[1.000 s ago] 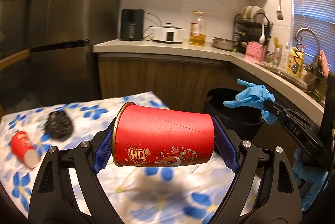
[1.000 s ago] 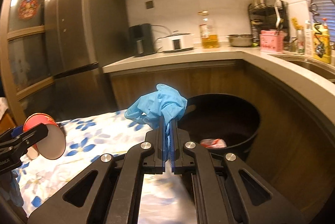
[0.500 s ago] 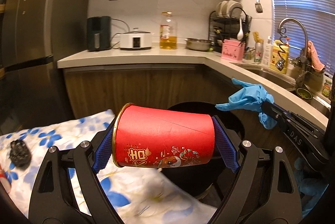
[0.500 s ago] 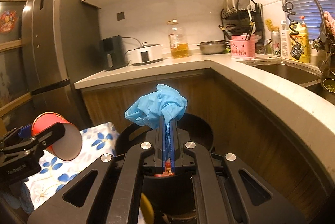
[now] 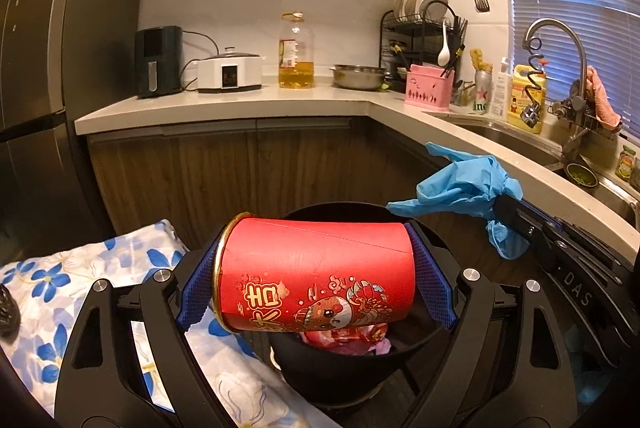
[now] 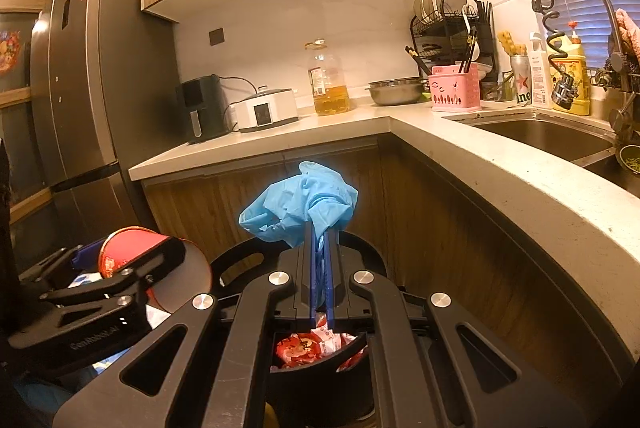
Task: Collect trash
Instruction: 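Carry the red cup and blue glove over the black bin with both tools, then open both tools to drop the cup and glove into the bin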
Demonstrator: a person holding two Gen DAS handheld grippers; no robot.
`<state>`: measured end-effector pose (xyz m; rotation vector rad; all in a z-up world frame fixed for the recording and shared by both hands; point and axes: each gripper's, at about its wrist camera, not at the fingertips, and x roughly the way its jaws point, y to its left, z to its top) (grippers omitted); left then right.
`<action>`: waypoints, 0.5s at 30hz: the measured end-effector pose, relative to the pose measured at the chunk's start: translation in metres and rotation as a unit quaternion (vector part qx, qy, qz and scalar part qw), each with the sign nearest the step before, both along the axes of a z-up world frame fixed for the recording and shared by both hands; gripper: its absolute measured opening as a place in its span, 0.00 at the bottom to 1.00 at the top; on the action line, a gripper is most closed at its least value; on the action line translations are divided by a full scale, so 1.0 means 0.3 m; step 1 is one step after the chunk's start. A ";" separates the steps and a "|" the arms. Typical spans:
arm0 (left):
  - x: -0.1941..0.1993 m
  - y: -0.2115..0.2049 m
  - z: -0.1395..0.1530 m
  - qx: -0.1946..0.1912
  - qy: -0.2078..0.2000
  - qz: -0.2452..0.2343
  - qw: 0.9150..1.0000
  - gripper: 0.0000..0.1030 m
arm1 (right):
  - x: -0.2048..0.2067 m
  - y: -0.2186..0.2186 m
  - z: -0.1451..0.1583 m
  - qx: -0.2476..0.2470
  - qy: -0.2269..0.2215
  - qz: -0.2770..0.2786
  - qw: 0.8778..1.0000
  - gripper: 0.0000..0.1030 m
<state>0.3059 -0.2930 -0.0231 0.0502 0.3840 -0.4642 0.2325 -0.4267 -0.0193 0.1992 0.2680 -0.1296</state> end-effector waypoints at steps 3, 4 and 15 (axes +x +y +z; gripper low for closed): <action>0.023 -0.007 -0.010 0.000 0.002 0.000 1.000 0.82 | 0.014 0.000 -0.007 0.002 -0.001 0.003 1.000 0.04; 0.028 -0.007 -0.013 0.000 0.004 0.000 1.000 0.82 | 0.021 0.000 -0.010 0.002 0.000 0.004 1.000 0.04; 0.080 -0.026 -0.047 -0.008 0.015 -0.007 1.000 0.82 | 0.072 -0.013 -0.034 0.005 0.009 0.017 1.000 0.05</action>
